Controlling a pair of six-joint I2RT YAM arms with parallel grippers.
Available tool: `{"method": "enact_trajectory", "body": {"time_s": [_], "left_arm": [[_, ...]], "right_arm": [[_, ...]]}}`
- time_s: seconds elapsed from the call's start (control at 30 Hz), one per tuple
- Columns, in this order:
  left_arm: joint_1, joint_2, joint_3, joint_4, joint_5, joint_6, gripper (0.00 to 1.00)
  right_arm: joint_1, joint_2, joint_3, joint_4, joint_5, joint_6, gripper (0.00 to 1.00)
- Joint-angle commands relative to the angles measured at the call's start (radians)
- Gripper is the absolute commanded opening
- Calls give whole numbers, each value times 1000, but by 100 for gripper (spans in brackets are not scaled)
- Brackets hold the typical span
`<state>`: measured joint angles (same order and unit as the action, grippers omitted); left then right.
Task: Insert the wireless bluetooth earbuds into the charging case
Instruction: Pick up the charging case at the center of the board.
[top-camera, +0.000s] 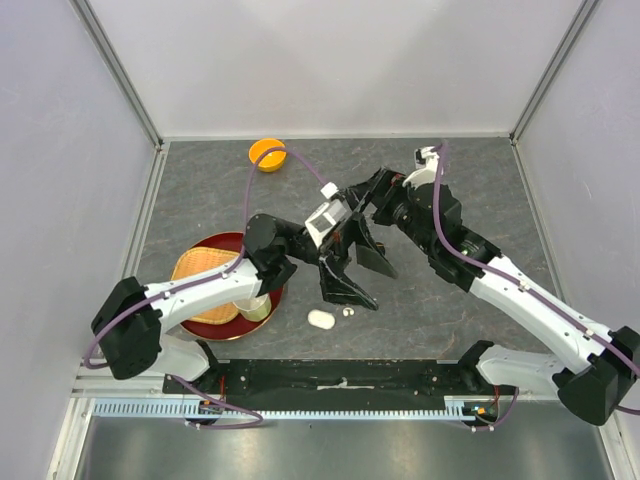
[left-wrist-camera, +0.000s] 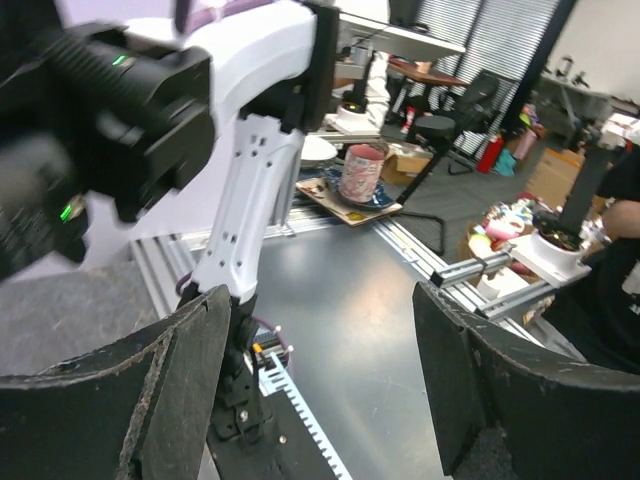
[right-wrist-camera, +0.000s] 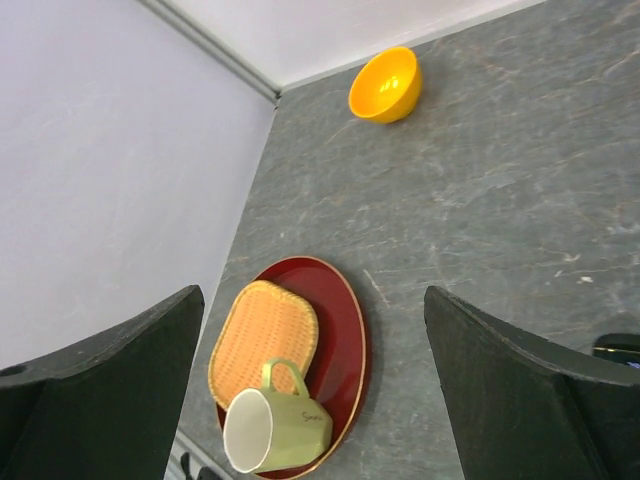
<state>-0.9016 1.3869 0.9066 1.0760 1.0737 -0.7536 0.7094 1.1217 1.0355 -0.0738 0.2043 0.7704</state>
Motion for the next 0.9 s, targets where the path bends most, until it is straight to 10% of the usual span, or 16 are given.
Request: {"method": "enact_trajectory", "body": {"time_s": [0.0, 0.87], "left_arm": [[-42, 78, 121, -42, 95, 28, 79], [-172, 319, 417, -80, 178, -82, 75]], "right_arm": [[-4, 24, 55, 100, -106, 20, 98], [10, 145, 132, 35, -262, -131, 98]]}}
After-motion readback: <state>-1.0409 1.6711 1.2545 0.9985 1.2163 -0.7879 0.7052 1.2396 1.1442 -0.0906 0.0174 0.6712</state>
